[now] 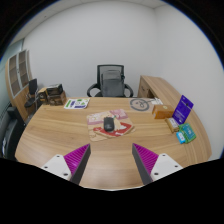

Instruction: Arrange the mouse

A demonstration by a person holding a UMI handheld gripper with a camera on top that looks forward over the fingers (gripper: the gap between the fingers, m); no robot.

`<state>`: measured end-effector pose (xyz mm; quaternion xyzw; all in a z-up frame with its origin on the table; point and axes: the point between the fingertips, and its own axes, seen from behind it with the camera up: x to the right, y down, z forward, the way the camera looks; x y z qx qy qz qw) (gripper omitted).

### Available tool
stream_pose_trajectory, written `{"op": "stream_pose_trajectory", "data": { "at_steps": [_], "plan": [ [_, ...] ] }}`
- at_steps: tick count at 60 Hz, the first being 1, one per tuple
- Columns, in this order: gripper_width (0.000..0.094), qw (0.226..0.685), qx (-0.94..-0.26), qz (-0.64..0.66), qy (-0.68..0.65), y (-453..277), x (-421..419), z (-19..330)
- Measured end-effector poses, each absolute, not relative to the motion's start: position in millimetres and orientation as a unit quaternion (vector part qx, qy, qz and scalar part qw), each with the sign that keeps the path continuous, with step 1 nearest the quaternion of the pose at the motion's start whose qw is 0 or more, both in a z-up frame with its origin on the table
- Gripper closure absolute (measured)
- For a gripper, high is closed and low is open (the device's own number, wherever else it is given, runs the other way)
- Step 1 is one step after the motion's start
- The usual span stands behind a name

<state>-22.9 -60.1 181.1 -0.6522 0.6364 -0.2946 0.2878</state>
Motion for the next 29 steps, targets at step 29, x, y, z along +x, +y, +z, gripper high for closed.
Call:
{"op": "stream_pose_trajectory", "data": {
  "at_steps": [29],
  "plan": [
    [0.0071, 0.267, -0.636, -0.320, 0.649, -64.6, -119.8, 188.3]
  ]
}}
